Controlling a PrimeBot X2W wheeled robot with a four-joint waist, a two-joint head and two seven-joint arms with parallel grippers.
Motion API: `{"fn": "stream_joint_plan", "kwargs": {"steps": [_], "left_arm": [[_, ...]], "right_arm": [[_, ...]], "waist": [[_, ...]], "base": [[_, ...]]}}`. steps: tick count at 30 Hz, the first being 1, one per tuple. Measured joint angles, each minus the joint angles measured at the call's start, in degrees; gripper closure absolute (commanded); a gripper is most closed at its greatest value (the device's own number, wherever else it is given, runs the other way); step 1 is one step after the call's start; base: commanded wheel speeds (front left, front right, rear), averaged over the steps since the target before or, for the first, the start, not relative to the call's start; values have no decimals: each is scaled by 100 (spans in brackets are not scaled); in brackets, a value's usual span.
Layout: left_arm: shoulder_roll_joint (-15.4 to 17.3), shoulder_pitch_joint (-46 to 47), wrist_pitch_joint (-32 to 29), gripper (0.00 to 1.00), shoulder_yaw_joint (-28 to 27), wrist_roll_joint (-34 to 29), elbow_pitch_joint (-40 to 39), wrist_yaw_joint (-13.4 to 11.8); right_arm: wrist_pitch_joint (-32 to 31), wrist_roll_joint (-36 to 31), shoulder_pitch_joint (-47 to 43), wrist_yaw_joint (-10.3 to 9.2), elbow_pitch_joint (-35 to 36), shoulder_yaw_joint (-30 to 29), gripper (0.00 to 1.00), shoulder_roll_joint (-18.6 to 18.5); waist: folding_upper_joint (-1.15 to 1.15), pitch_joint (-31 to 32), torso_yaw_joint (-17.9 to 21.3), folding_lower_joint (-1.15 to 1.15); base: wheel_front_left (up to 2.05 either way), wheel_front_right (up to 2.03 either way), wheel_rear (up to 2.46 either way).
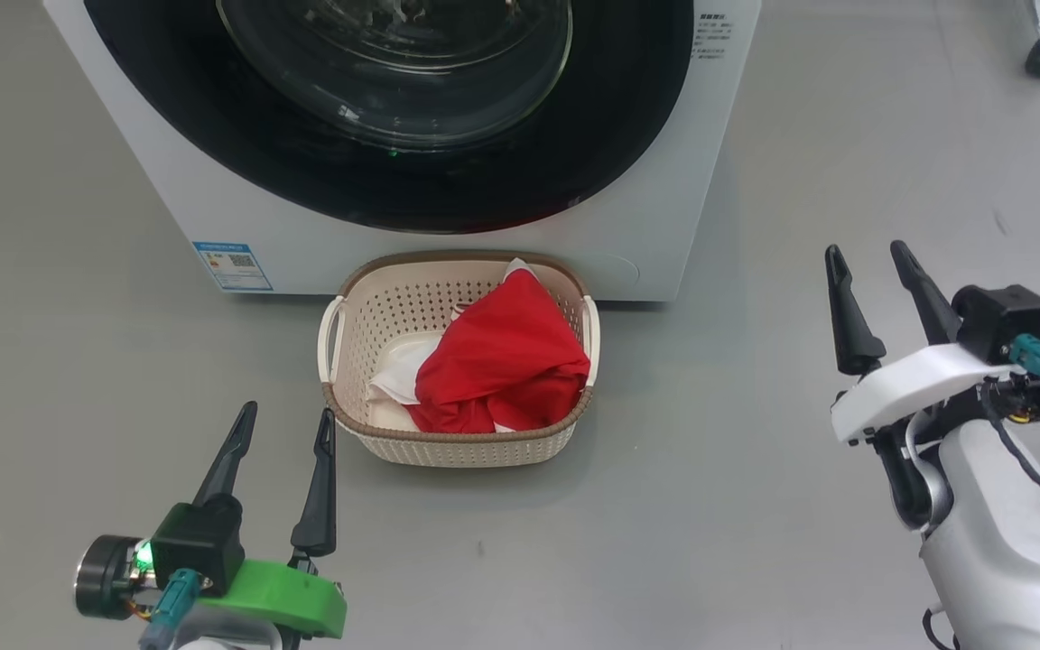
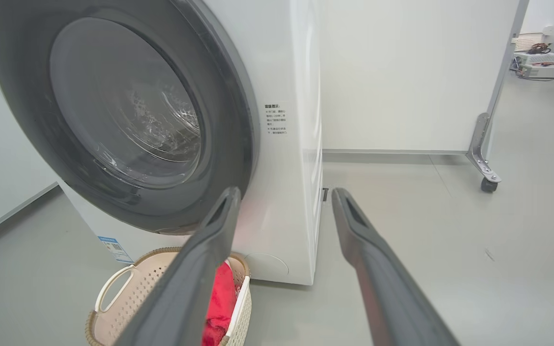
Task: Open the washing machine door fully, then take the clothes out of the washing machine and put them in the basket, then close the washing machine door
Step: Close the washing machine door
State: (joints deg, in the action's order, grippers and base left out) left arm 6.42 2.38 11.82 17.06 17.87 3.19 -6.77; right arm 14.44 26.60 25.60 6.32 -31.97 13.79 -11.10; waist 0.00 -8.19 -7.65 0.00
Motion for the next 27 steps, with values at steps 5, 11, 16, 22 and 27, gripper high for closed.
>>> {"fn": "stream_joint_plan", "kwargs": {"steps": [5,11,16,22,27], "left_arm": [[68,-75,-66,0,-5,0,1,0],[82,-158,-122,0,9,-1,-56,0],[89,-196,-125,0,11,0,-103,0],[125,-305,-178,0,-8,0,-149,0],[147,-308,-225,0,-9,0,-205,0]], "right_arm": [[0,-9,-481,-96,300,-10,0,21],[0,-44,-995,-229,675,-82,0,41],[0,-108,-1319,-296,999,-97,0,58],[0,-156,-1657,-398,1335,-101,0,64],[0,-203,-1961,-501,1582,-108,0,22]], "waist": [[0,203,145,0],[0,365,293,0],[0,425,341,0],[0,492,391,0],[0,485,407,0]], "base": [[0,0,0],[0,0,0],[0,0,0],[0,0,0],[0,0,0]]}}
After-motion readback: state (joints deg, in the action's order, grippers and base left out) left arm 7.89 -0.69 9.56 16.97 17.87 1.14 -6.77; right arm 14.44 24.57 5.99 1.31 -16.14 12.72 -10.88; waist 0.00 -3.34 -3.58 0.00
